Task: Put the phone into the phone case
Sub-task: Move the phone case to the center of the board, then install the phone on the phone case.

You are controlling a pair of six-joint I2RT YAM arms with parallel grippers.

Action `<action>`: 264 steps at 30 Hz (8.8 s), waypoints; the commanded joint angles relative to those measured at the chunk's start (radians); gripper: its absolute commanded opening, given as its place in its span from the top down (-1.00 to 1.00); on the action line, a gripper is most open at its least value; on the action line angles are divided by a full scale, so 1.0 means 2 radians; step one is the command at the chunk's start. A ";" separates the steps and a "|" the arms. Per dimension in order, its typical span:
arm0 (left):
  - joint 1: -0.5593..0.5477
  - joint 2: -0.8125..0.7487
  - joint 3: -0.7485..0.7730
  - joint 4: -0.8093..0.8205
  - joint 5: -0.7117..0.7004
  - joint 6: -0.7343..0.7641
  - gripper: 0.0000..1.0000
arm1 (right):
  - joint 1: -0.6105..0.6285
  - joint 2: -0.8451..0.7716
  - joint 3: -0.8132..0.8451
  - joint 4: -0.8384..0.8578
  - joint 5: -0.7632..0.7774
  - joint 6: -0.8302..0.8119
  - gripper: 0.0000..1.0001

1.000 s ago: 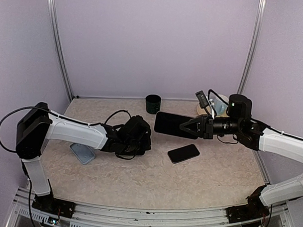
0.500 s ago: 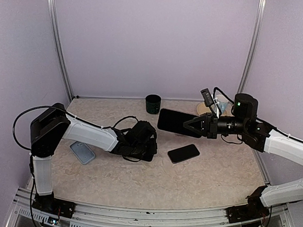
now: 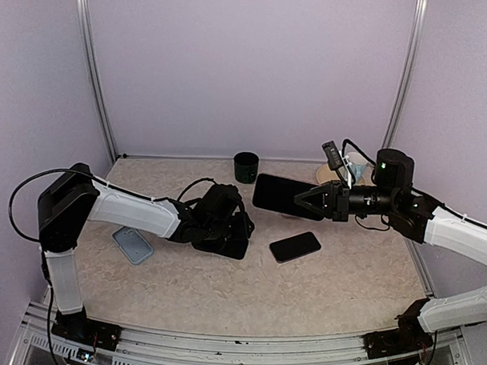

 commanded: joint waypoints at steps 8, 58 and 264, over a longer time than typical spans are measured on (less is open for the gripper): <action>0.066 -0.174 -0.103 0.048 -0.045 0.033 -0.25 | -0.006 0.020 0.027 0.034 0.005 0.029 1.00; 0.077 -0.238 -0.245 0.115 -0.132 0.119 -0.98 | 0.047 0.301 0.137 -0.029 0.130 0.225 1.00; 0.153 -0.121 -0.337 0.444 0.368 -0.004 -0.82 | 0.077 0.513 0.156 0.346 -0.096 0.318 1.00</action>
